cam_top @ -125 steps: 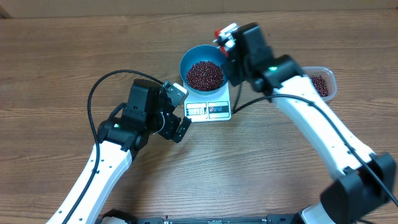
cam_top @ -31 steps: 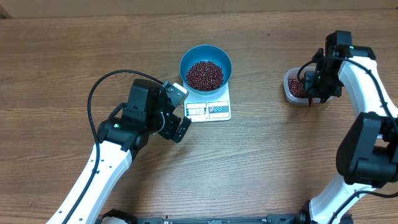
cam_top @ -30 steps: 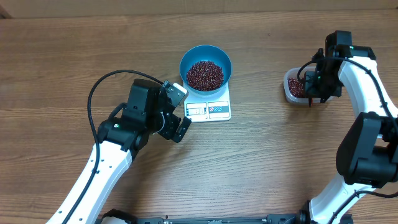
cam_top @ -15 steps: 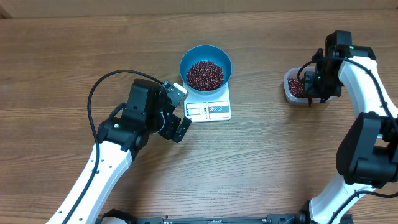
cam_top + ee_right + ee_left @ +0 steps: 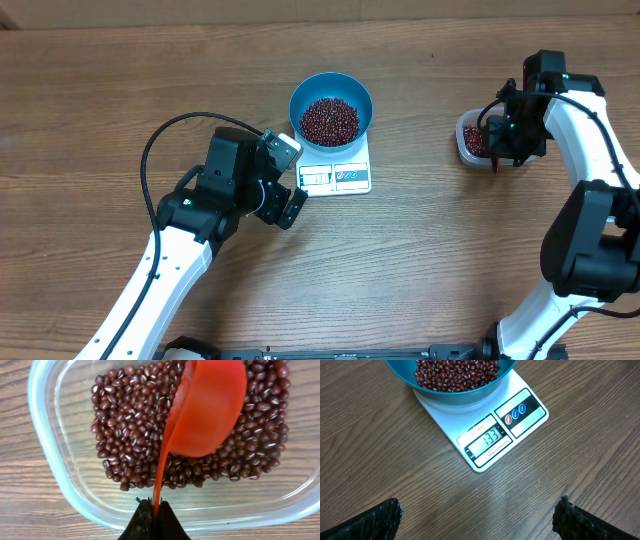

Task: Scoop item into bowl and weigh 150g on scale
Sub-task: 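Lower the red scoop into the tub and scoop beans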

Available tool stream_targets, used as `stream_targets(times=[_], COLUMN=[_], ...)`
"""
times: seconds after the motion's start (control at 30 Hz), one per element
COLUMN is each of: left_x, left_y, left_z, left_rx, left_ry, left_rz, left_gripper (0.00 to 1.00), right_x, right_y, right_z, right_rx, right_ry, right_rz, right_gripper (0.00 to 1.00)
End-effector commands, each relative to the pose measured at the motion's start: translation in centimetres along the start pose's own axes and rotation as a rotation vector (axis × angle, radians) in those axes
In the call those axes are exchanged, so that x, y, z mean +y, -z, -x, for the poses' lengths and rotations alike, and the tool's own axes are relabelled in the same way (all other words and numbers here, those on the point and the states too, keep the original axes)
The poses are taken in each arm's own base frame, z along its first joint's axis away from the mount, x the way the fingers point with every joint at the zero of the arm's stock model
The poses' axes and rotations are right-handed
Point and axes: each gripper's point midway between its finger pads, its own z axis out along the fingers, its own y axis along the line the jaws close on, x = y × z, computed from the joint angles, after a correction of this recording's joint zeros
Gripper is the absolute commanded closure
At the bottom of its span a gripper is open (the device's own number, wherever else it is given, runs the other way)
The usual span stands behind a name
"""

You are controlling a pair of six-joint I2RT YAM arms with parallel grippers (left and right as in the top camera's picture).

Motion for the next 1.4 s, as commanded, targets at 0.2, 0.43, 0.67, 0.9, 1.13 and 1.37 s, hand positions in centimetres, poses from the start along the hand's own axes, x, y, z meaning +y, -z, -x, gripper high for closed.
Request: stream_targets(times=[0.2,0.43,0.67,0.9,1.13,1.37], left_x=[0.2,0.2,0.2,0.2,0.2,0.2], left_y=[-0.2,-0.2,-0.2,-0.2,-0.2,-0.2], left_z=[-0.2,-0.2,-0.2,-0.2,-0.2,-0.2], left_rx=[0.009,0.009,0.009,0.009,0.009,0.009], left_ry=[0.016,0.016,0.016,0.016,0.016,0.016], left_rz=[0.007,0.007,0.007,0.007,0.007,0.007], left_gripper=[0.01,0.0,0.0,0.0,0.01,0.01], right_x=[0.8,0.8,0.8,1.6,1.2,0.2], right_y=[-0.3,-0.3,-0.3,-0.3,0.0,0.5], right_z=[-0.7,-0.6,-0.6,-0.7,-0.7,-0.8], right_rx=[0.029,0.026,0.026,0.029,0.02,0.009], right_ry=[0.013,0.014,0.013,0.032,-0.007,-0.047], right_rz=[0.054,0.054,0.054,0.1,0.172,0.249], right_gripper=[0.96,0.96,0.96,0.96,0.96,0.96])
